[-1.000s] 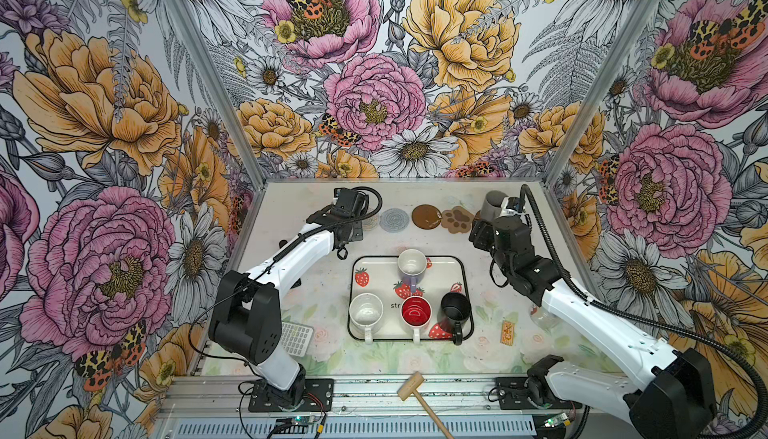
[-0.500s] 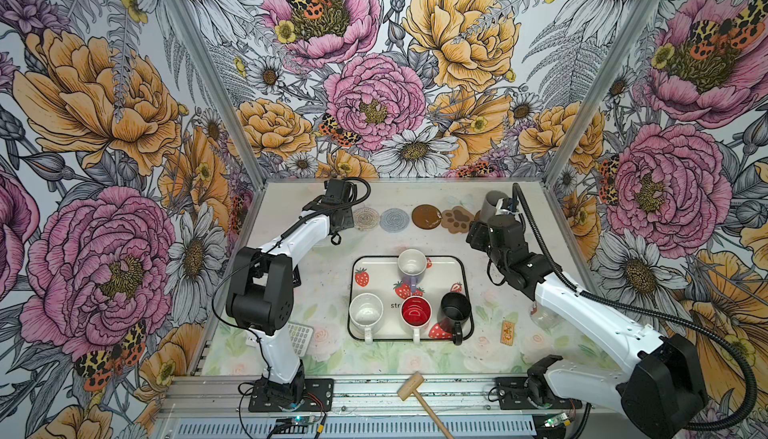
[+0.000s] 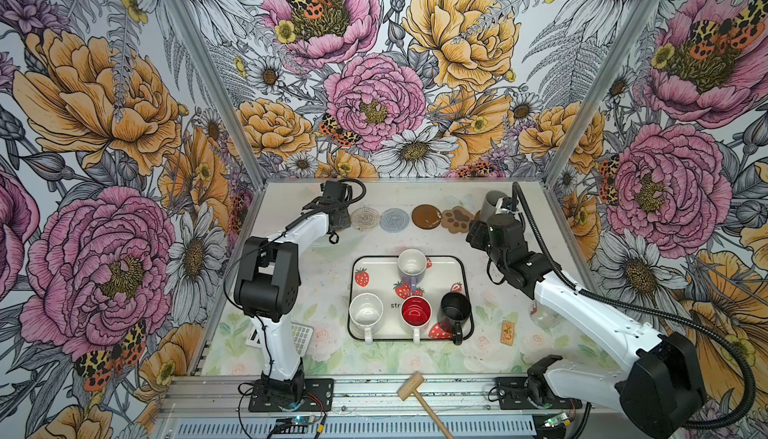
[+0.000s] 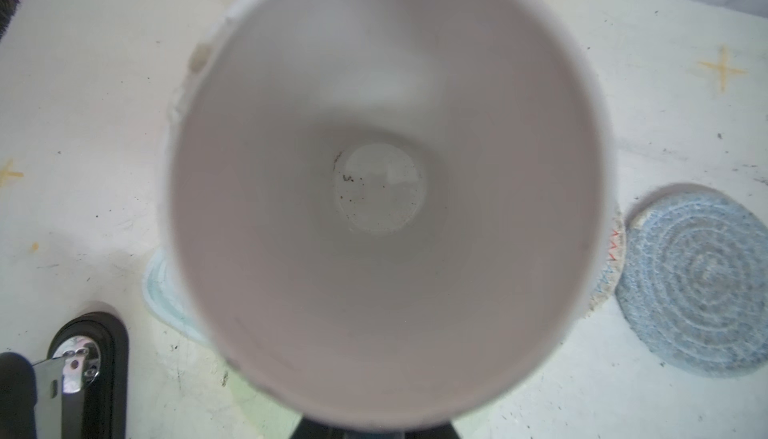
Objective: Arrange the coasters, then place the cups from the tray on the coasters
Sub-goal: 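Lower the blue-handled white mug with the left gripper onto the wicker coaster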
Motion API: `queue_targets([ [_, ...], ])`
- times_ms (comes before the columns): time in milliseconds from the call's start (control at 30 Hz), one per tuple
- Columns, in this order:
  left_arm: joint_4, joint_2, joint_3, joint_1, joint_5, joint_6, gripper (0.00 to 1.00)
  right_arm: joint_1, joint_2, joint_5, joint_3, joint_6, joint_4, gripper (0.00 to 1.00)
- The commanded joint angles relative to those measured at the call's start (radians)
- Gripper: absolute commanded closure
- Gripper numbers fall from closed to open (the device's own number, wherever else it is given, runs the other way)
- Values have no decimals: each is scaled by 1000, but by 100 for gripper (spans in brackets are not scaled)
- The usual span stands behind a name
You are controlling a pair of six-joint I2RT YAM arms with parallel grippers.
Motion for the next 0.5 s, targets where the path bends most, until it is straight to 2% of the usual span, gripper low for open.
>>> queue_targets([
  [0,102,-15,9,1,2,16,100,-5,7,-8,39,0,20,28],
  [467,108,0,-8,1,16,22,100,-5,12,-8,37,-3,19,28],
])
